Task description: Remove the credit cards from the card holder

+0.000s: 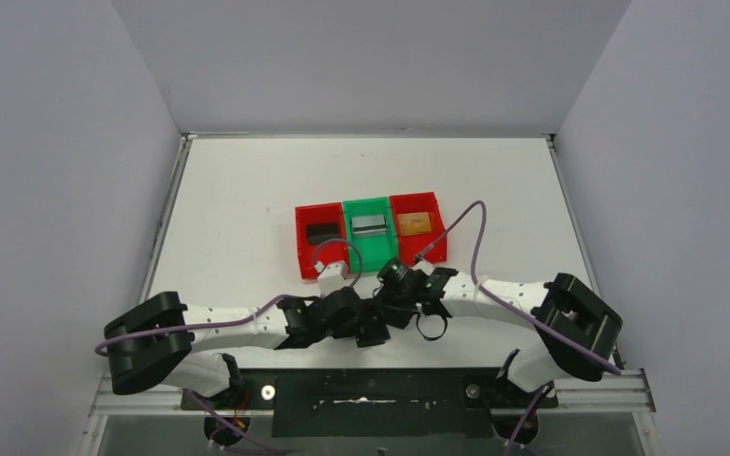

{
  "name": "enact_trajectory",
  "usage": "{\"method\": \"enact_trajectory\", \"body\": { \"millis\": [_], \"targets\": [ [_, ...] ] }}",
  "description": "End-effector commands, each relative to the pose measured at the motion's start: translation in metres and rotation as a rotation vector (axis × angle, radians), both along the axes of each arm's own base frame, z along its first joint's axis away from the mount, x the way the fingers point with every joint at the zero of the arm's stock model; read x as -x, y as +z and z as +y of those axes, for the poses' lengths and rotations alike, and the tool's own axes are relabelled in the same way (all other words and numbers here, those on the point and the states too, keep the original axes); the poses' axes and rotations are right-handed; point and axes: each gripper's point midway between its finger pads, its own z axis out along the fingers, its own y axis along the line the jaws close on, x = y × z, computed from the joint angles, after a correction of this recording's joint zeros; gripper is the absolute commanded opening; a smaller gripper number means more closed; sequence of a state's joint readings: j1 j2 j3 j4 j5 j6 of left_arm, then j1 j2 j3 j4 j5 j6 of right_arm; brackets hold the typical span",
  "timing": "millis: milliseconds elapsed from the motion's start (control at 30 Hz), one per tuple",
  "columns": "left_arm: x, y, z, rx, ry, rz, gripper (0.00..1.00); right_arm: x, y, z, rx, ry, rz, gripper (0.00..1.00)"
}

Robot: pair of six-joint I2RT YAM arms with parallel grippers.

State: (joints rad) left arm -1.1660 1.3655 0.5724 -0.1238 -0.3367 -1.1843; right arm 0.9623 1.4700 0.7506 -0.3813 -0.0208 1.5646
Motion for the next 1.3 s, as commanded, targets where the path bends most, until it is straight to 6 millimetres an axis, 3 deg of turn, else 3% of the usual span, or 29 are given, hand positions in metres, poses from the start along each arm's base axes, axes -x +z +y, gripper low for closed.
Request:
{"method": "enact_trajectory", "body": {
  "millis": [0, 167, 400, 800, 933, 1033, 1267],
  "targets": [
    [0.007, -0.003, 0.002, -0.033, -0.048, 0.003, 0.16, 0.002, 0.011, 0.026, -0.060, -0.024, 0.027, 0.40],
    [0.006, -0.001, 0.002, -0.032, -0.043, -0.003, 0.16, 0.010, 0.021, 0.026, -0.070, -0.040, 0.058, 0.43],
    [0.006, 0.000, 0.000, -0.027, -0.048, -0.007, 0.16, 0.005, 0.035, 0.023, -0.104, -0.130, 0.061, 0.48],
    [0.008, 0.002, -0.004, -0.029, -0.071, -0.014, 0.16, -0.001, 0.005, 0.004, 0.004, -0.198, 0.159, 0.42],
    [0.008, 0.002, -0.003, -0.032, -0.070, -0.018, 0.16, 0.006, -0.004, 0.005, 0.032, -0.186, 0.208, 0.41],
    [0.007, 0.002, -0.003, -0.034, -0.068, -0.020, 0.16, 0.013, -0.013, 0.007, 0.040, -0.164, 0.243, 0.36],
    [0.007, 0.000, 0.002, -0.044, -0.056, -0.016, 0.16, 0.016, -0.022, 0.006, 0.036, -0.151, 0.255, 0.08]
  ]
}}
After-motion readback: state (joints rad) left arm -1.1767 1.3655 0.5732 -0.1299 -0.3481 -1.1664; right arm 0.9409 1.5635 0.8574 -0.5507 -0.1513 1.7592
